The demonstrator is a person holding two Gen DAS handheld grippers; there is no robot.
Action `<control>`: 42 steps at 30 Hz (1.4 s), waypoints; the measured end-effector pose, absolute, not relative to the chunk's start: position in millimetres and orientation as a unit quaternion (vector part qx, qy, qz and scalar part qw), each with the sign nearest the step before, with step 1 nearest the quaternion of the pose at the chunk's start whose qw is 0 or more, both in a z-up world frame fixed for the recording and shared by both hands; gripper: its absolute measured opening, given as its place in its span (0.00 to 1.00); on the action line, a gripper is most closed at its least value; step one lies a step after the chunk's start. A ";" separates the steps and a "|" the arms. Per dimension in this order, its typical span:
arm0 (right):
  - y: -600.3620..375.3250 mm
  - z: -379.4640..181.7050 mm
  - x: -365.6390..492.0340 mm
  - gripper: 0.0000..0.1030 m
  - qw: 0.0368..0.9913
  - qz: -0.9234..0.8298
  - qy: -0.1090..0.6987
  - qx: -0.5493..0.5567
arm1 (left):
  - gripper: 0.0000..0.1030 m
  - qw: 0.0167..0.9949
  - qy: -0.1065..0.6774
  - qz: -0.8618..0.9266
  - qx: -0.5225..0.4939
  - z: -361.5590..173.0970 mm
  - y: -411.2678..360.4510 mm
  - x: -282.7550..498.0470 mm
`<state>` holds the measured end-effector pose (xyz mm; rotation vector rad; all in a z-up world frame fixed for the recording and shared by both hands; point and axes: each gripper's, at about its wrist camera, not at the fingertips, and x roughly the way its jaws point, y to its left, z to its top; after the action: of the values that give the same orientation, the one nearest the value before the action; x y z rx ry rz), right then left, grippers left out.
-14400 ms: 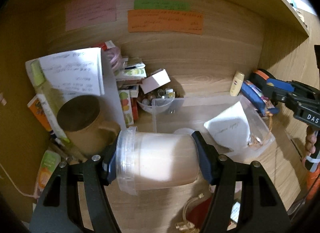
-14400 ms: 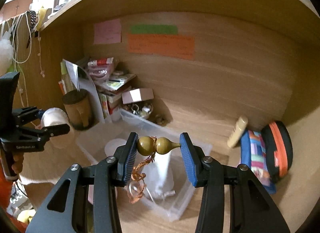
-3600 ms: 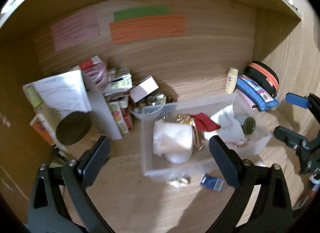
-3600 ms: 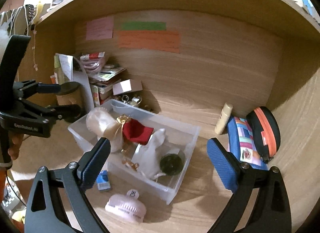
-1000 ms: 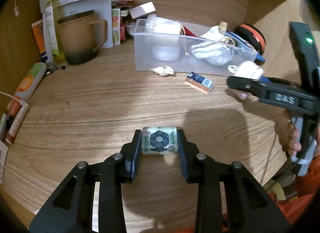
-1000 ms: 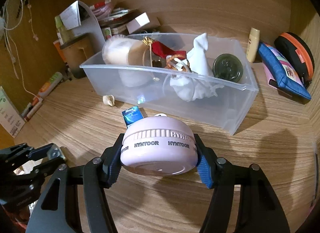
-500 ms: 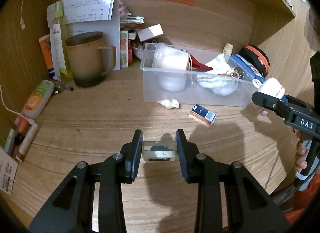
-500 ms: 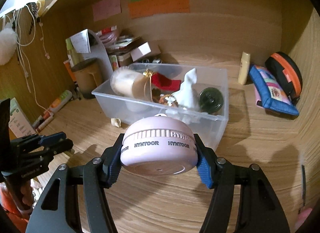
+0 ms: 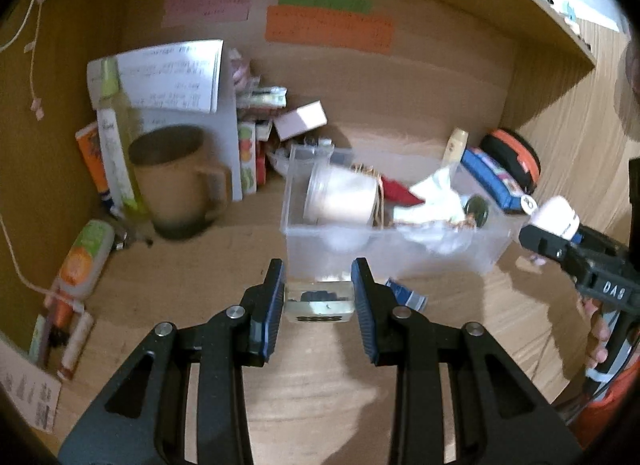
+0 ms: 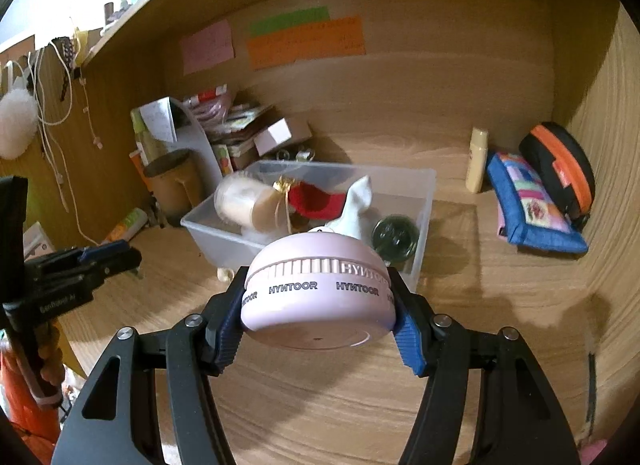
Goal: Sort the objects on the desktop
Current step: 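Lift and carry the packet with the left gripper while the right carries the pink device over the bin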
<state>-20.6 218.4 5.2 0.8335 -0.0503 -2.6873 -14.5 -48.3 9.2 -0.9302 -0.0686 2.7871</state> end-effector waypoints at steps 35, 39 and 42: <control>238.0 5.6 -135.0 0.58 0.130 -0.936 0.011 0.326 | 0.32 0.210 0.014 0.911 -0.354 25.3 45.9 -159.7; 234.2 0.8 -149.9 0.58 0.121 -0.934 0.030 0.334 | 0.32 0.212 0.019 0.905 -0.368 14.5 57.4 -176.9; 232.6 -1.8 -155.9 0.58 0.117 -0.935 0.035 0.332 | 0.32 0.214 0.026 0.900 -0.378 6.4 62.8 -184.9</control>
<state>-155.9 232.6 -1.8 0.9725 0.1031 -2.7374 -184.9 62.8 6.4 -1.0490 0.0724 2.4976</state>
